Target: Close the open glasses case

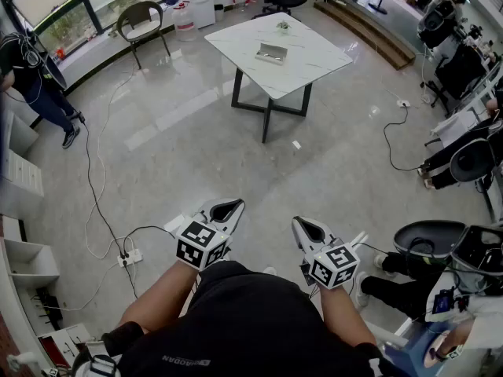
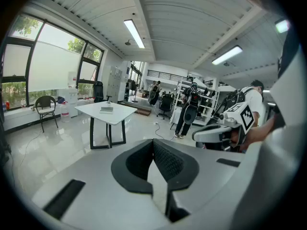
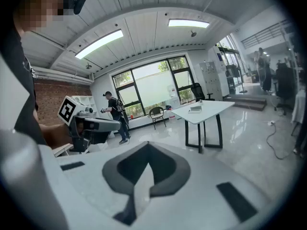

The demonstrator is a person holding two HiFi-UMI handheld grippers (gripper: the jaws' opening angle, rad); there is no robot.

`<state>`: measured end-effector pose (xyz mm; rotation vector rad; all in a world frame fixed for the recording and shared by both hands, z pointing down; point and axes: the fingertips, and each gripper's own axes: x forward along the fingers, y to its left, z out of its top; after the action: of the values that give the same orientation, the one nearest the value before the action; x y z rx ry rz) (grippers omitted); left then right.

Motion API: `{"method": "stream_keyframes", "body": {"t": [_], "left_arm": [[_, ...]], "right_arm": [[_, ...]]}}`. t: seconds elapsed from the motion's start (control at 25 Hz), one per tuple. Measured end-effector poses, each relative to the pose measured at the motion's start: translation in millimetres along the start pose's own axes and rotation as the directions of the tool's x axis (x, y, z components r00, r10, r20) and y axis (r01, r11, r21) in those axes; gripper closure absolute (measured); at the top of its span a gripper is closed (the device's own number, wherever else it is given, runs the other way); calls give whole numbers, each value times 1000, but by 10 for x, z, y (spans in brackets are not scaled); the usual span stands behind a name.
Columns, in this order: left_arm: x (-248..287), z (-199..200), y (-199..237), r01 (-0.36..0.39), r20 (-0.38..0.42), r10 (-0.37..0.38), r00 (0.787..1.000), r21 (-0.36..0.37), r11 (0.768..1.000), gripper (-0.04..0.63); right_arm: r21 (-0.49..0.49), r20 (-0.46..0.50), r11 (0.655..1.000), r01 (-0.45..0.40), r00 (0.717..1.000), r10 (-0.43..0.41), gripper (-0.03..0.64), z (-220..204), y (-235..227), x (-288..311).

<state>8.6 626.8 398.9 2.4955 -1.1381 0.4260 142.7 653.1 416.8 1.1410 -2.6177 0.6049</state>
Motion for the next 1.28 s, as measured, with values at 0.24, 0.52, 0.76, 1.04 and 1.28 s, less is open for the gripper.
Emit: {"method": "stream_keyframes", "body": {"t": [0.24,0.52,0.76,1.04,1.28], "left_arm": [[-47,9,-3,5,1,-5,1000,4,1000,592],[-85,-37,70,4,-4,-4,1000,10,1000,592],[-111,-22,199,7,-6,-7,1000,13,1000,592],[-158,-23,418,18,-12,-18,1000,15,1000,592],[-258,-53,668,28,-5,-28,1000,13,1000,592]], "right_arm": [[-6,0,1000,-2,1000,2,615,12,60,7],[-11,-3,1000,4,1000,-4,616,-25,109,70],[16,26,1000,7,1000,-7,615,61,135,194],[24,41,999,49,998,-50,615,155,157,382],[6,32,999,49,998,-49,615,157,342,606]]}}
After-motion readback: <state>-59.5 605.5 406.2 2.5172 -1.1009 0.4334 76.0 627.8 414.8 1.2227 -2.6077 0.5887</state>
